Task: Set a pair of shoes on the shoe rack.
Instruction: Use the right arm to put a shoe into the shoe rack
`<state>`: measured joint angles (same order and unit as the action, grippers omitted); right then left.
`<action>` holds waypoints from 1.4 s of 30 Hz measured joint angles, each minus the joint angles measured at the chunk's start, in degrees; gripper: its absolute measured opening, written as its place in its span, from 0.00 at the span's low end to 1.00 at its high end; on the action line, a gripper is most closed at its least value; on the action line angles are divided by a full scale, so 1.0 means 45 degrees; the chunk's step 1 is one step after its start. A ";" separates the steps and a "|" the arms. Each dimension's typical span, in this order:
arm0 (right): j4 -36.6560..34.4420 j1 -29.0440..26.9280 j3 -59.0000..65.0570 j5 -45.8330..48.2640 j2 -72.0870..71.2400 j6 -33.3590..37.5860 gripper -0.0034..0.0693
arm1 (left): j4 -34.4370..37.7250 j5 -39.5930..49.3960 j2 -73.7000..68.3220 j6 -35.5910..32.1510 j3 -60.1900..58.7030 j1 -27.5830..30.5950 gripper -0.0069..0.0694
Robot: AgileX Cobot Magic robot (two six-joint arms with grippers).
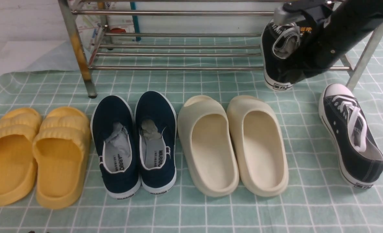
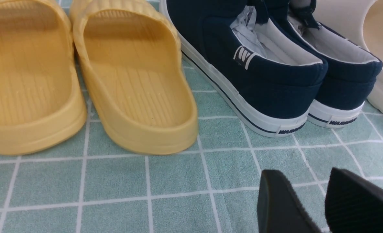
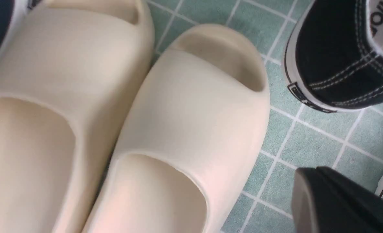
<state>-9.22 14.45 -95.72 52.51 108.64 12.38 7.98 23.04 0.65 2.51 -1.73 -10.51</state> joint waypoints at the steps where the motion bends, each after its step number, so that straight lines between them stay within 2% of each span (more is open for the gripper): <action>1: 0.0041 0.0008 0.0064 -0.0129 0.0165 0.0000 0.04 | 0.0000 0.0000 0.0000 0.0000 0.0000 0.0000 0.40; 7: 0.0505 0.0008 0.0131 -0.0761 0.1019 0.0000 0.05 | 0.0000 0.0000 0.0000 0.0000 0.0000 0.0000 0.40; 10: 0.1440 0.0008 0.0131 -0.1487 0.1179 -0.0108 0.06 | 0.0000 0.0000 0.0000 0.0000 0.0000 0.0000 0.40; 13: 0.2722 0.0030 0.0131 -0.2480 0.1179 -0.1021 0.07 | 0.0000 0.0000 0.0000 0.0000 0.0000 0.0000 0.40; 17: 0.4128 0.0068 0.0141 -0.3260 0.1193 -0.3329 0.08 | 0.0000 0.0000 0.0000 0.0000 0.0000 0.0000 0.40; 21: 0.4544 0.0068 0.0141 -0.3308 0.1180 -0.4128 0.09 | 0.0000 0.0000 0.0000 0.0000 0.0000 0.0000 0.40; 27: 0.3856 0.0177 0.0141 -0.1202 0.0759 -0.4056 0.10 | 0.0000 0.0000 0.0000 0.0000 0.0000 0.0000 0.40; 28: 0.3218 0.0240 0.0141 -0.0231 0.0569 -0.3659 0.10 | 0.0000 0.0000 0.0000 0.0000 0.0000 0.0000 0.40; 30: 0.2125 0.0280 0.0141 0.0397 0.0503 -0.2932 0.10 | 0.0000 0.0000 0.0000 0.0000 0.0000 0.0000 0.40; 33: 0.0991 0.0371 0.0141 0.0466 0.0540 -0.1980 0.10 | 0.0000 0.0000 0.0000 0.0000 0.0000 0.0000 0.40; 34: 0.0158 0.0412 0.0141 0.0177 0.0614 -0.1514 0.10 | 0.0000 0.0000 0.0000 0.0000 0.0000 0.0000 0.40; 36: -0.0402 0.0476 0.0141 -0.0588 0.0758 -0.1141 0.10 | 0.0000 0.0000 0.0000 0.0000 0.0000 0.0000 0.40; 42: 0.0396 0.0381 0.0141 -0.1491 0.1242 -0.1305 0.10 | 0.0000 0.0000 0.0000 0.0000 0.0000 0.0000 0.40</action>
<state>-7.43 16.17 -95.09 45.80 114.23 6.51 7.98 23.04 0.65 2.51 -1.73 -10.51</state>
